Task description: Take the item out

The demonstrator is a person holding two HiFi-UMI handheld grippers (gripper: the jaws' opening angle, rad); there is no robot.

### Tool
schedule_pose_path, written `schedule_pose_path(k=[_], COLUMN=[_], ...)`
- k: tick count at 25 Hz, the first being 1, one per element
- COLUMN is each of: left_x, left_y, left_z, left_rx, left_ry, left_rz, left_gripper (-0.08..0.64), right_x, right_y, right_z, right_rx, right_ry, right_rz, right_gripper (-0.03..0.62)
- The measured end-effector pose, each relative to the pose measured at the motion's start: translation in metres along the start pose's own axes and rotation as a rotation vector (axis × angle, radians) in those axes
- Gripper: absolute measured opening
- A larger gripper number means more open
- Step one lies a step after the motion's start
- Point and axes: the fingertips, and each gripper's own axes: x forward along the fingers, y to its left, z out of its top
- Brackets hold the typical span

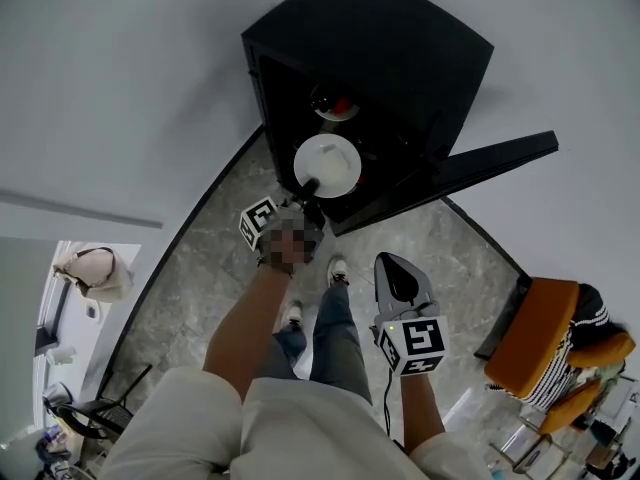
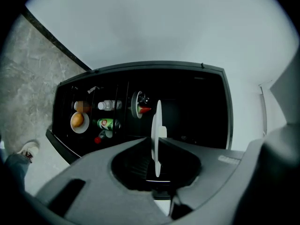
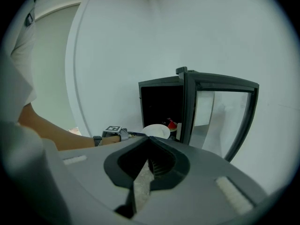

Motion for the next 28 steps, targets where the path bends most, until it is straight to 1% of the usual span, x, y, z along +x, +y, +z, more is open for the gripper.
schedule_pose_path(k=[4, 8, 14, 18, 22, 25, 28], left_x=[-0.031, -0.066, -0.114, -0.136, -0.160, -0.175, -0.187], left_y=[-0.032, -0.059, -0.090, -0.120, -0.153, -0.174, -0.189], left_z=[-0.006, -0.023, -0.061, -0.079, -0.089, -0.095, -0.104], left_rx=[-0.017, -0.030, -0.021, 0.013, 0.031, 0.059, 0.043], left_ry=[-0.032, -0.052, -0.028, 0.003, 0.000, 0.007, 0.015], left_rz=[0.002, 0.013, 0.032, 0.008, -0.020, -0.031, -0.053], left_gripper=[0.028, 0.028, 0.028, 0.028, 0.028, 0.021, 0.018], right_x=[-0.011, -0.024, -0.044, -0.057, -0.070, -0.076, -0.082], right_y=[0.014, 0.024, 0.041, 0.051, 0.064, 0.070, 0.075], right_z=[0.012, 0.025, 0.041, 0.050, 0.064, 0.075, 0.083], right_rx=[-0.005, -0.006, 0.007, 0.024, 0.001, -0.010, -0.029], right_ry=[-0.029, -0.067, -0.122, -0.159, -0.189, -0.214, -0.223], right_rz=[-0.016, -0.046, -0.068, -0.087, -0.092, -0.100, -0.105], right_gripper=[0.008, 0.008, 0.008, 0.008, 0.008, 0.008, 0.008])
